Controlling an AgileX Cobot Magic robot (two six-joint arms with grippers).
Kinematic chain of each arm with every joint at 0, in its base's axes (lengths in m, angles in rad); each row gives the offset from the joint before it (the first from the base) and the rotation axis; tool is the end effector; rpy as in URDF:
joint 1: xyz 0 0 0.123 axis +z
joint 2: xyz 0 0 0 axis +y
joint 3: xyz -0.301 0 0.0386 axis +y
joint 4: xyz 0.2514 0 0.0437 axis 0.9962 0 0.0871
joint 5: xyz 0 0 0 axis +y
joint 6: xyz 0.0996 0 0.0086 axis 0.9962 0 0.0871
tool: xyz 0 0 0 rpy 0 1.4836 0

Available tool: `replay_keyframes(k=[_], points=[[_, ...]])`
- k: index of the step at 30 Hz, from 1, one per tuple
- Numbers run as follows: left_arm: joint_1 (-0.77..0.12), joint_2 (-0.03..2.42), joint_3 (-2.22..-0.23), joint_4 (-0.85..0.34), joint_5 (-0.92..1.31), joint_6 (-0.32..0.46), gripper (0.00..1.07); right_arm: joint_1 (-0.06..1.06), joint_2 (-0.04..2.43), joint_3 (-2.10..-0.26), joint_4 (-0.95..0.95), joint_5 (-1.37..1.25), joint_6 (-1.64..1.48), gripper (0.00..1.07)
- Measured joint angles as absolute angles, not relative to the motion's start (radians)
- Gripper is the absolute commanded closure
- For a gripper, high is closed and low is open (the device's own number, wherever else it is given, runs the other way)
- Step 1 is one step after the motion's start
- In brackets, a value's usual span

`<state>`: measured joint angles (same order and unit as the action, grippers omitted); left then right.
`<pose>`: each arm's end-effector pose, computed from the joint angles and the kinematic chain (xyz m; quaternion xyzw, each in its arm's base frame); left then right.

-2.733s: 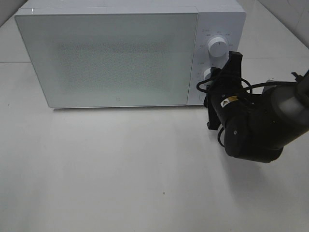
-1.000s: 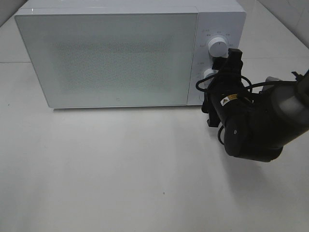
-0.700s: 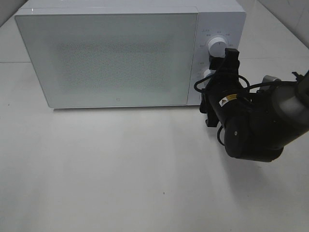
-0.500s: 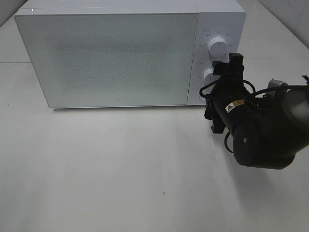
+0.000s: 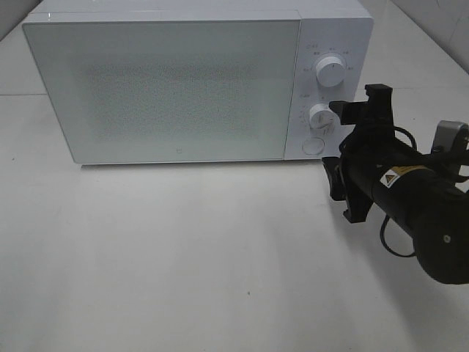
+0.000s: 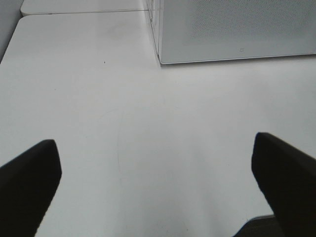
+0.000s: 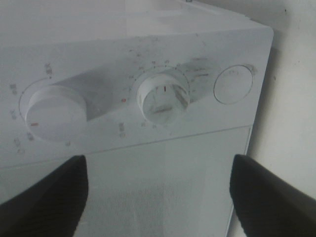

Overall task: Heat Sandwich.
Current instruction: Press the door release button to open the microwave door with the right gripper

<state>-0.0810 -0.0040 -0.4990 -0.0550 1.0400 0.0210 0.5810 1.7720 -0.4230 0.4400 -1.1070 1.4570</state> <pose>-0.0124 -0.0038 0.2764 0.0440 0.8455 -0.0434 0.5303 0.2604 0.1255 0.1565 0.4965 0.5861 0.4960 0.4049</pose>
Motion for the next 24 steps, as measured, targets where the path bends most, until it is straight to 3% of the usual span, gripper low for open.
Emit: replay_keyframes(k=[10, 21, 24], points=[[-0.081, -0.004, -0.499, -0.055, 1.040, 0.021, 0.03, 0.581, 1.520, -0.406, 0.312, -0.765, 1.120, 0.31], [-0.081, -0.004, -0.499, -0.055, 1.040, 0.021, 0.03, 0.579, 1.278, -0.530, 0.387, -0.179, 0.269, 0.31], [-0.081, -0.004, -0.499, -0.055, 1.040, 0.021, 0.03, 0.566, 1.257, -0.575, 0.378, -0.073, 0.158, 0.31]])
